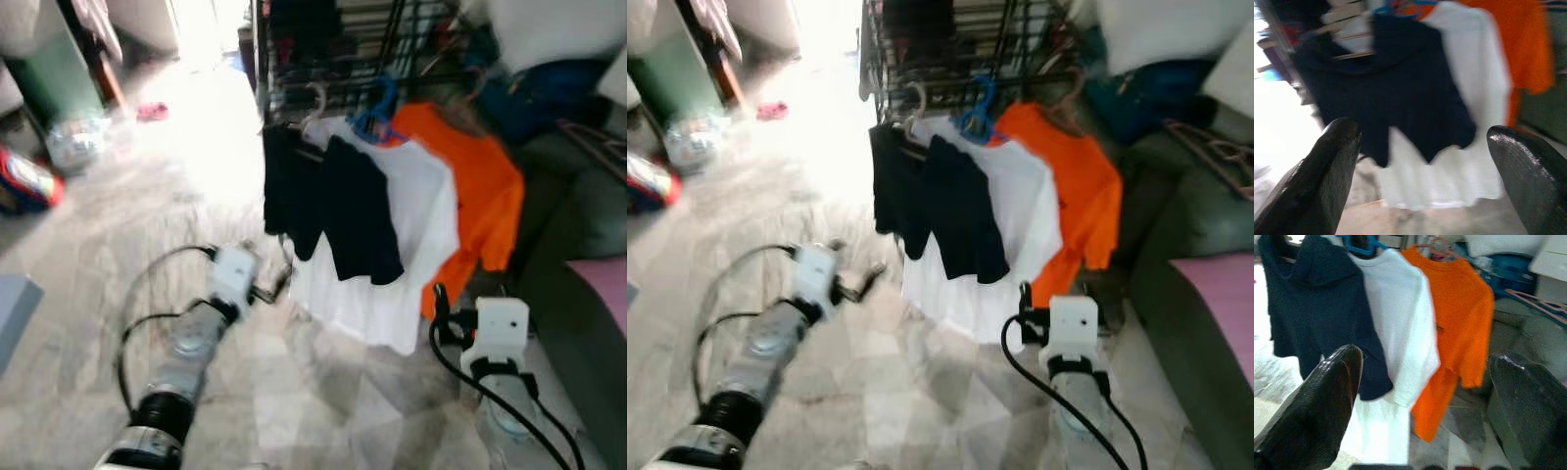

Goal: Hang hanger

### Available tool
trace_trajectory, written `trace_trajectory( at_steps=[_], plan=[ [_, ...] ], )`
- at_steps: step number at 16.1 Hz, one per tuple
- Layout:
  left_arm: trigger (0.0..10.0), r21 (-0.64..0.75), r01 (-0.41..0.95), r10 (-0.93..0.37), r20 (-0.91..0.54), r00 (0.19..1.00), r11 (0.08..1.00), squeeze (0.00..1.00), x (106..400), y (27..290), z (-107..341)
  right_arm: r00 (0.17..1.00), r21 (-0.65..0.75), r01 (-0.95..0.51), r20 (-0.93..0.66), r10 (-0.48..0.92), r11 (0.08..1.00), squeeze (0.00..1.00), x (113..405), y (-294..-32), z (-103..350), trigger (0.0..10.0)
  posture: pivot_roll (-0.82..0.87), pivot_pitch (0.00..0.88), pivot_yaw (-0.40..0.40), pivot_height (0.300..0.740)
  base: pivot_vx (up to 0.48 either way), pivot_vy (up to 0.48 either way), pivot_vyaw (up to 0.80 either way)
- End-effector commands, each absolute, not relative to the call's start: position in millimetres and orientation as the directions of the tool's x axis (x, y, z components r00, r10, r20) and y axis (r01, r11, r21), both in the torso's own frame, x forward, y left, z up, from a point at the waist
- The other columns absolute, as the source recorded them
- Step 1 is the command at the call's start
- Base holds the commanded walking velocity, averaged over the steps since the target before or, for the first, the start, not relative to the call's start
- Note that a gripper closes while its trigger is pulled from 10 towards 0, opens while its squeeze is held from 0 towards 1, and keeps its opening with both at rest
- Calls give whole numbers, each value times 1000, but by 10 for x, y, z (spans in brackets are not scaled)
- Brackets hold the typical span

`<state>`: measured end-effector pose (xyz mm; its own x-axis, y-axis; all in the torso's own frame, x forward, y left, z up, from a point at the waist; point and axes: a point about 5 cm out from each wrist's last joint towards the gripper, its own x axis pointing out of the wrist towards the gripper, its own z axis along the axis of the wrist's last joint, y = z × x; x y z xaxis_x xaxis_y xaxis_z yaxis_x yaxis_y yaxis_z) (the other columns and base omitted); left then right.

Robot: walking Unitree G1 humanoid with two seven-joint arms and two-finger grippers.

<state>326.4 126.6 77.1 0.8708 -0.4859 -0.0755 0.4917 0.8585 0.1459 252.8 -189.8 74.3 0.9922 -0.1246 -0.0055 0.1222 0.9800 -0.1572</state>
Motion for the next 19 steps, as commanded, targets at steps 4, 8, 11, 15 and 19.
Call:
trace_trajectory(
  at_steps=[4, 8, 11, 15, 19],
  plan=[
    [10000, 124, 468, -461, -79, 884, 875, 0, 3221, 1171, 683, 992, -150, 122, -11, -125, 981, 0, 2567, -1862, 718, 10000, -83, 0, 16, 740, 0, 0, 0],
    [10000, 61, 369, -363, -81, 928, 928, 0, 3038, 1225, 494, 991, -148, 131, -5, -133, 980, 0, 2541, -1885, 721, 10000, -69, 17, 18, 740, 0, 0, 0],
    [10000, 41, 339, -336, -76, 939, 940, 0, 3023, 1301, 481, 994, -182, 108, 29, -104, 977, 0, 2579, -1899, 795, 10000, -61, 82, 21, 740, 0, -320, 0],
    [10000, 46, 313, -310, -71, 948, 949, 0, 3056, 1353, 509, 995, -217, 77, 72, -62, 973, 0, 2656, -1918, 934, 10000, -72, 103, 18, 740, 0, -240, 250],
    [10000, 36, 316, -313, -72, 947, 948, 0, 3066, 1316, 506, 995, -224, 84, 66, -71, 971, 0, 2604, -1948, 916, 10000, -86, 118, 21, 740, 0, -195, 247]
  ],
)
